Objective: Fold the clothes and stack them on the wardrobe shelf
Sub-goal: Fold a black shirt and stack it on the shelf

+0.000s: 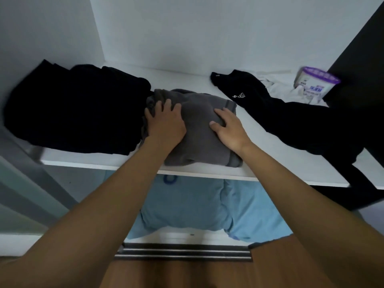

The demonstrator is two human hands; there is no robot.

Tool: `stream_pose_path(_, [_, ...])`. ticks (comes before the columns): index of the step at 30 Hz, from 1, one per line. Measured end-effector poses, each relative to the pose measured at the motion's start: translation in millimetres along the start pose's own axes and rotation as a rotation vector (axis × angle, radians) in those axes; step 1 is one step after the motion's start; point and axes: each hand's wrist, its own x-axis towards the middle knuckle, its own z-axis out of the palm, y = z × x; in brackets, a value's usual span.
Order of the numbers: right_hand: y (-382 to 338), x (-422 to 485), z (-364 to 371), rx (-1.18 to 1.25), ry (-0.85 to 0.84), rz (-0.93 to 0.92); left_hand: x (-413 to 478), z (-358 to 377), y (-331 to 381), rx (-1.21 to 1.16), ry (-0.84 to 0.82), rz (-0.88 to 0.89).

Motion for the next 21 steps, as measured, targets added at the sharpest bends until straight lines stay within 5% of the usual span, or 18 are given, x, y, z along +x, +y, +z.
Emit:
stream_pose_path(2, [12.2, -6.6, -20.5, 0.206, -0.028, 0.001, -4.1, -10.5, 11.1, 0.04, 0.033, 0.007])
stream_pose_path(5, [44.9, -15.7, -57.0, 0.218, 0.158, 0.008, -5.1, -23.8, 45.0, -0.152, 0.146, 0.149])
stream_pose_path(9, [109.2, -15.3, -123.4, -0.159, 0.358, 0.123, -1.6, -26.8, 113.7, -0.361, 0.111, 0.236])
stream_pose_path(11, [148.4, -18.1, -158.1, -0.39, 0.314, 0.247, 0.3, -17.7, 151.6, -0.409, 0.05, 0.214])
stream_pose_path(14, [203.1, -26.6, -191.5, -0.444, 0.173, 0.364, 9.6, 4.2, 206.5, -0.506, -0.111, 0.148])
stream_pose_path(18, [247.1, -25.7, -202.2, -0.291, 0.311, 0.15, 25.7, 37.0, 264.9, -0.701, -0.449, -0.115])
stream_pose_path(21, [260.3, -23.8, -199.7, -0.224, 0.305, 0.024, 35.5, 54.7, 293.5, -0.947, -0.469, -0.333])
